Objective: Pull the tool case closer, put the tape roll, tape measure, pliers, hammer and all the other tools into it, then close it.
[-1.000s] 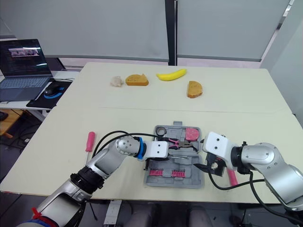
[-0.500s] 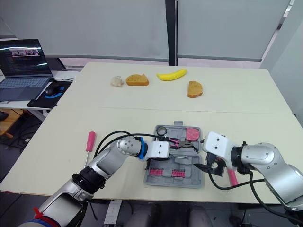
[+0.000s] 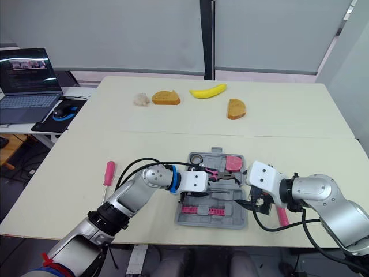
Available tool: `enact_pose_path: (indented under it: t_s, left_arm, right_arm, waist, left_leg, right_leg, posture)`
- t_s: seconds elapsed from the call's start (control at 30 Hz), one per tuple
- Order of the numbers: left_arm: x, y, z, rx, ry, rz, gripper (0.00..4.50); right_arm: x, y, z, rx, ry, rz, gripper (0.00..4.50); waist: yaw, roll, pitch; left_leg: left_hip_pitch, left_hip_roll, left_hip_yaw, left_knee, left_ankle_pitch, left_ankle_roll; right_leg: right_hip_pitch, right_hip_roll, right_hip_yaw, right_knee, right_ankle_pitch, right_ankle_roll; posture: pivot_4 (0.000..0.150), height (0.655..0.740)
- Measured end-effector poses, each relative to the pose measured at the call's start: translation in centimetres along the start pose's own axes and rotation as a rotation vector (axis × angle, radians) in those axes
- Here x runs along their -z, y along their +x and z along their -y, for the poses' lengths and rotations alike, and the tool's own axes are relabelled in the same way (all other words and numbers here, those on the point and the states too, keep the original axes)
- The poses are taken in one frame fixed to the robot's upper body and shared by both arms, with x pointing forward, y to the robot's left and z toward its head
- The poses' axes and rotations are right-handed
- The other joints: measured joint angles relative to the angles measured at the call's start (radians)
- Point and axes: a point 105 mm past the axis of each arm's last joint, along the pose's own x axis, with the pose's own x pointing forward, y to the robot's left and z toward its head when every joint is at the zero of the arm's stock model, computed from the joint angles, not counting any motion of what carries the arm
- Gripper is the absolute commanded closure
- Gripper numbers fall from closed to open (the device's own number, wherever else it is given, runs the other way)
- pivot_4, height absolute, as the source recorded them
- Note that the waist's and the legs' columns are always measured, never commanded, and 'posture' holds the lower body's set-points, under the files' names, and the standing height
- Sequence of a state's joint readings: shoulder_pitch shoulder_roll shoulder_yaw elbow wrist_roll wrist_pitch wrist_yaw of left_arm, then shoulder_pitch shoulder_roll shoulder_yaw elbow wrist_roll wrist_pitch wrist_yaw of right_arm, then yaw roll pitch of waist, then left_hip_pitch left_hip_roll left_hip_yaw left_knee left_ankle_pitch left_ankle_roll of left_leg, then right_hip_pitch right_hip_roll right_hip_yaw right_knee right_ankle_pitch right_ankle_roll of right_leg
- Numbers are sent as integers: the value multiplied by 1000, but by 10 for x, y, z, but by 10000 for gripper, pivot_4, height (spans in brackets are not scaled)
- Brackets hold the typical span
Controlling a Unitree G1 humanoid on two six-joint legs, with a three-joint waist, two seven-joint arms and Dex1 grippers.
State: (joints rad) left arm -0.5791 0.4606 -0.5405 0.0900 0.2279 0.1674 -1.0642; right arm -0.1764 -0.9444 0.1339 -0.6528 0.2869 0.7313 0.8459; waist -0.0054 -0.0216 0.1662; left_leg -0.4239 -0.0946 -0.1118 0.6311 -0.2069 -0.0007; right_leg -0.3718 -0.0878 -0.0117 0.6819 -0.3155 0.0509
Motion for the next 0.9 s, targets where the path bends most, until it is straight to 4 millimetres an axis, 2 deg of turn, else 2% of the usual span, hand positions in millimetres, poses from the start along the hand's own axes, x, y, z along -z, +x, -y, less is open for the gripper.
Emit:
enact_pose_path:
  t_s: [0.13,0.3,0.4,0.5,0.9]
  left_arm:
    - [-2,-7,-5,-7,8,7,29784]
    - [5,-18,-11,-33,-5,-5,29784]
    - [5,-20,-12,-39,-17,4,35676]
    - [6,-17,-7,-30,-39,21,44798]
    - [10,-4,3,-20,-89,40,44798]
  right_arm:
    - [0,1,-1,-4,0,0,0]
    - [0,1,0,-3,-1,0,0]
    - [0,1,2,0,-2,0,0]
    - [0,1,3,2,2,-2,0]
    - [1,1,3,2,6,-5,0]
  waist:
    - [0,0,0]
    - [-1,0,0]
    - [0,0,0]
    - [-1,0,0]
    - [0,0,0]
  left_leg:
    - [0,0,0,0,0,0]
    - [0,0,0,0,0,0]
    - [0,0,0,0,0,0]
    - [0,0,0,0,0,0]
    - [0,0,0,1,0,0]
  right_leg:
    - [0,0,0,0,0,0]
    - [0,0,0,0,0,0]
    - [0,0,0,0,0,0]
    - [0,0,0,0,0,0]
    - [0,0,0,1,0,0]
  posture:
    - [1500,7400]
    - [1500,7400]
    - [1500,7400]
    - [1500,7400]
    - [1500,7400]
